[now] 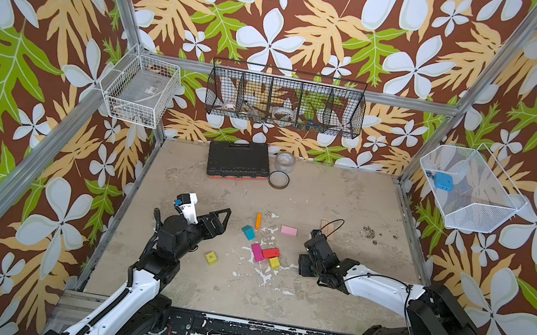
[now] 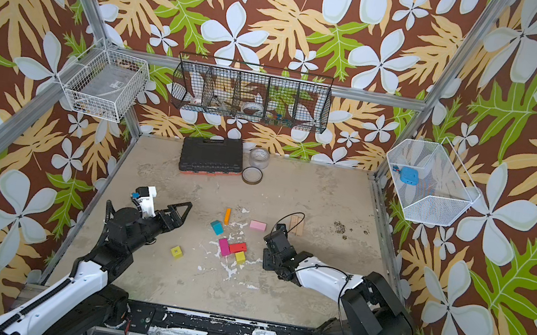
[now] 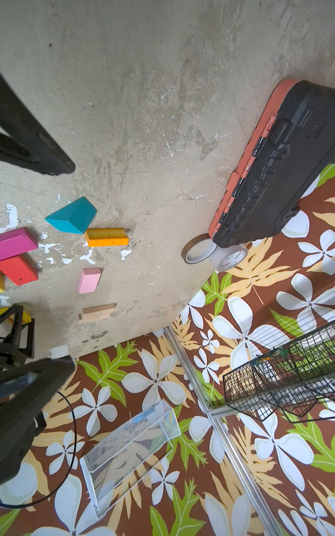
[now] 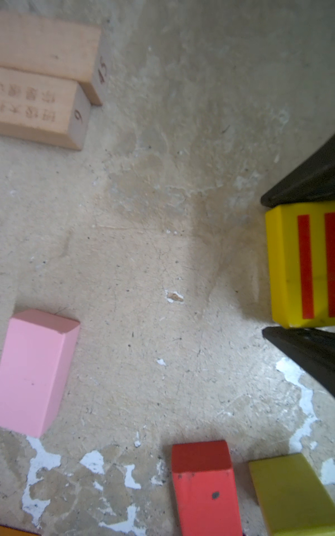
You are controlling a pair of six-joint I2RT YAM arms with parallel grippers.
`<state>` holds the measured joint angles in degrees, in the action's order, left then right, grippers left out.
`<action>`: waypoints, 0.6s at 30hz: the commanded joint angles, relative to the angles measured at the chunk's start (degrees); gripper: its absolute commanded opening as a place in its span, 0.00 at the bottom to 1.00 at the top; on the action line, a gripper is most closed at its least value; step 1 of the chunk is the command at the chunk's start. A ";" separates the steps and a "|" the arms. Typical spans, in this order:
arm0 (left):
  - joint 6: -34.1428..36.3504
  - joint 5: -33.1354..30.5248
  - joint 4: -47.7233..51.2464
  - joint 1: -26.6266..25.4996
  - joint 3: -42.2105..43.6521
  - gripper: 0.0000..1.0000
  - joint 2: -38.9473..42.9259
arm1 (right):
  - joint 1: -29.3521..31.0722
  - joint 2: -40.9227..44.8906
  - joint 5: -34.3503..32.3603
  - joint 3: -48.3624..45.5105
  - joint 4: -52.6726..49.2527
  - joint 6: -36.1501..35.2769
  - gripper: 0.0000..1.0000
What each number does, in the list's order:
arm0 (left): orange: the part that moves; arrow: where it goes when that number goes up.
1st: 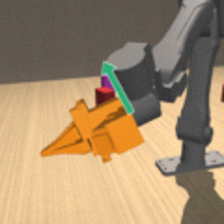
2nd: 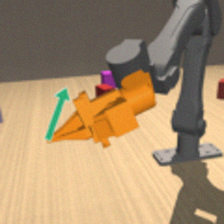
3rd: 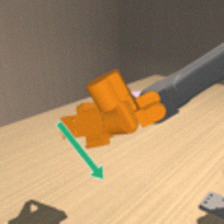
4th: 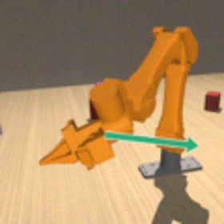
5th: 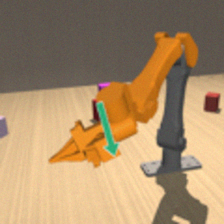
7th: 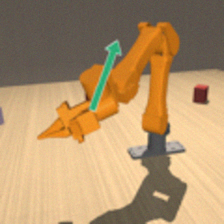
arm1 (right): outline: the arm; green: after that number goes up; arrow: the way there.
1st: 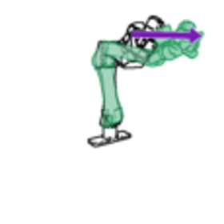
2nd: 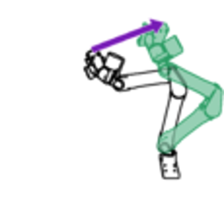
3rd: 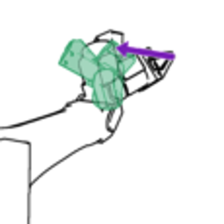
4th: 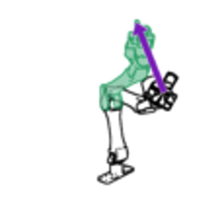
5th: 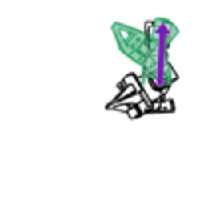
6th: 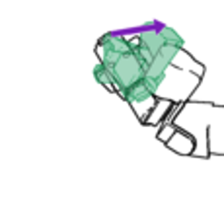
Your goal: Build the wood block tower
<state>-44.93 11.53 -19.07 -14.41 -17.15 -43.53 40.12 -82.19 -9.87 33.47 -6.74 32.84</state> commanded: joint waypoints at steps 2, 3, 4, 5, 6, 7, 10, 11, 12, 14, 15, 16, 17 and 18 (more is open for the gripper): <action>0.37 0.84 -2.25 0.09 0.10 1.00 0.81 | 1.15 0.44 -0.08 -0.25 -3.61 1.46 0.71; 0.38 0.96 -2.21 0.05 0.01 1.00 0.97 | 1.67 0.74 -0.58 -0.25 -4.00 1.73 0.73; 0.45 1.04 -2.16 0.06 -0.14 1.00 1.05 | 2.16 1.03 -0.97 -0.29 -4.02 1.91 0.75; 0.52 1.04 -2.04 0.08 -0.25 1.00 1.15 | 2.48 1.28 -1.11 -0.49 -4.13 2.07 0.75; 0.63 0.99 -1.94 0.05 -0.26 1.00 1.25 | 2.81 1.41 -1.12 -0.64 -4.16 2.22 0.76; 0.63 0.87 -1.94 0.04 -0.26 1.00 1.34 | 2.94 1.37 -1.12 -0.73 -4.22 2.31 0.76; 0.63 0.81 -1.92 0.06 -0.17 1.00 1.33 | 2.99 1.19 -1.45 -1.19 -3.95 2.84 0.72; 0.63 0.91 -1.91 0.09 -0.17 1.00 1.30 | 2.99 1.16 -1.51 -1.30 -3.93 2.99 0.69; 0.64 0.95 -1.93 0.08 -0.25 1.00 1.25 | 3.03 1.08 -1.71 -1.31 -4.02 3.10 0.66; 0.63 0.95 -1.94 0.07 -0.23 1.00 1.25 | 3.02 0.90 -1.82 -1.31 -4.04 3.20 0.64; 0.63 0.95 -1.94 0.07 -0.19 1.00 1.21 | 2.97 0.84 -2.06 -1.26 -4.04 3.23 0.62; 0.63 0.95 -1.89 0.05 -0.23 1.00 1.25 | 3.00 0.81 -2.21 -1.22 -4.03 3.27 0.60; 0.63 1.04 -1.93 0.01 -0.26 1.00 1.25 | 3.04 0.81 -2.39 -1.20 -3.98 3.29 0.58; 0.63 1.04 -1.94 0.01 -0.28 1.00 1.24 | 3.00 0.89 -2.51 -0.98 -4.23 3.37 0.56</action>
<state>-44.75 12.12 -19.46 -14.41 -17.12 -42.28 43.13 -81.01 -12.43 32.49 -8.47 35.09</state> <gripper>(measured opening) 0.998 0.571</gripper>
